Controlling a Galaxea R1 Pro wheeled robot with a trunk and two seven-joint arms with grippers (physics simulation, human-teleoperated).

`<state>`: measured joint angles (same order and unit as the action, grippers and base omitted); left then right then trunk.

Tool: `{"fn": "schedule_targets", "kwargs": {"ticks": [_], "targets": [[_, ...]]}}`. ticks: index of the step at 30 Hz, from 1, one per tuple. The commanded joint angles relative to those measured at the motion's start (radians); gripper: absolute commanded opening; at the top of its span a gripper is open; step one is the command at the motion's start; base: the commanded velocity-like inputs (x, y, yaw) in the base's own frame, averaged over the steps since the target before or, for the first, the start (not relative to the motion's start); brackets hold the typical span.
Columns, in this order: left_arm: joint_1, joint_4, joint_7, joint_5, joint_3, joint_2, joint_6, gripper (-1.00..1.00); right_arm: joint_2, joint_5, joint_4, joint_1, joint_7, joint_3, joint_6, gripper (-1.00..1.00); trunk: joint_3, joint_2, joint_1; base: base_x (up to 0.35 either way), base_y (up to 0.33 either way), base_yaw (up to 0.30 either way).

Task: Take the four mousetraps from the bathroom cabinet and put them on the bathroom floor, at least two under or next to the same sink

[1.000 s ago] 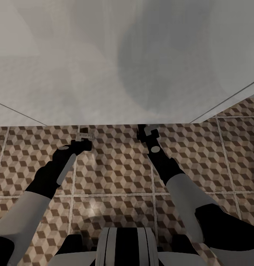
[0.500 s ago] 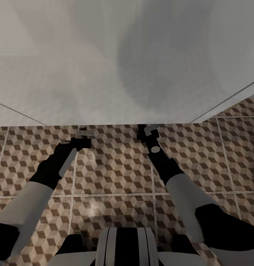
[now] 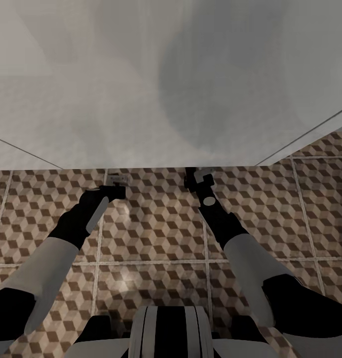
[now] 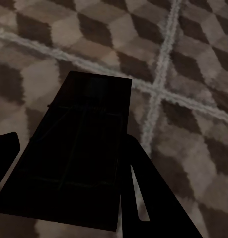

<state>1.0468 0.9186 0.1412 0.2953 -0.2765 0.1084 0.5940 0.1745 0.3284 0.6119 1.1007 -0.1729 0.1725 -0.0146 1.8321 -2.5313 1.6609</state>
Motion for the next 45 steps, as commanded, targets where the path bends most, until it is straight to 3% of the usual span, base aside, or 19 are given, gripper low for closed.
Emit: {"fn": "schedule_targets", "kwargs": {"ticks": [1, 45], "targets": [[0.001, 0.002, 0.012, 0.007, -0.005, 0.001, 0.004, -1.00, 0.000, 0.008, -0.001, 0.001, -0.007, 0.002, -0.001, -1.00, 0.000, 0.000, 0.000, 0.000, 0.000, 0.000], [0.002, 0.009, 0.023, 0.006, -0.005, 0.001, 0.001, -1.00, 0.000, 0.008, -0.001, 0.001, -0.007, 0.002, -0.001, -1.00, 0.000, 0.000, 0.000, 0.000, 0.000, 0.000]]}}
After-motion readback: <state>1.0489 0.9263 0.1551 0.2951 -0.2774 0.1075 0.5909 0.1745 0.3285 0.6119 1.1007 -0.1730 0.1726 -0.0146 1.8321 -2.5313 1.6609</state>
